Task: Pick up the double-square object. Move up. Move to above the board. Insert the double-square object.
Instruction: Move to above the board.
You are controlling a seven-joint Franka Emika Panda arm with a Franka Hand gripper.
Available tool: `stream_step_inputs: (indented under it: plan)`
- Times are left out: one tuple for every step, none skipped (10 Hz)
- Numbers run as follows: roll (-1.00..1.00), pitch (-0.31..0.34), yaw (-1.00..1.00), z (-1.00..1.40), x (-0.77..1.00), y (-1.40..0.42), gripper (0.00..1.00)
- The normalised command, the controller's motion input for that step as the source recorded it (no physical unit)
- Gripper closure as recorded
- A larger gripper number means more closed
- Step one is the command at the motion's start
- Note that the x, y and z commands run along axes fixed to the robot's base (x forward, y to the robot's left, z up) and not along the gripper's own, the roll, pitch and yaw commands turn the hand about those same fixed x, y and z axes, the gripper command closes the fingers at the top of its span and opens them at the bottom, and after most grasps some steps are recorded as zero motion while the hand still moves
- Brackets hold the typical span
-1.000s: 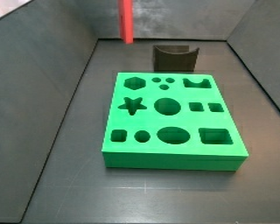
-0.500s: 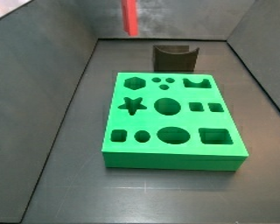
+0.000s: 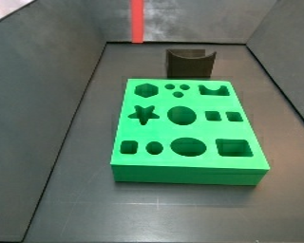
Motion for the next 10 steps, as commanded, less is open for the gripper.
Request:
stream_step_inputs:
  plan:
    - [0.00, 0.155, -0.19, 0.35, 0.09, -1.00, 1.00]
    - [-0.01, 0.112, -0.06, 0.35, 0.10, -1.00, 1.00]
    - [-0.01, 0.103, -0.04, 0.36, 0.10, -1.00, 1.00]
    - [-0.02, 0.096, -0.02, 0.36, 0.11, -1.00, 1.00]
    - [0.00, 0.096, -0.01, 0.36, 0.12, -1.00, 1.00]
    - [-0.01, 0.098, -0.01, 0.36, 0.13, -1.00, 1.00]
    - [0.00, 0.118, 0.00, 0.36, 0.17, -1.00, 1.00]
    - [0.00, 0.125, 0.01, 0.33, 0.17, -0.88, 1.00]
    - [0.00, 0.132, 0.01, 0.18, 0.14, -0.50, 1.00]
    - [0.00, 0.122, 0.01, 0.12, 0.10, -0.30, 1.00]
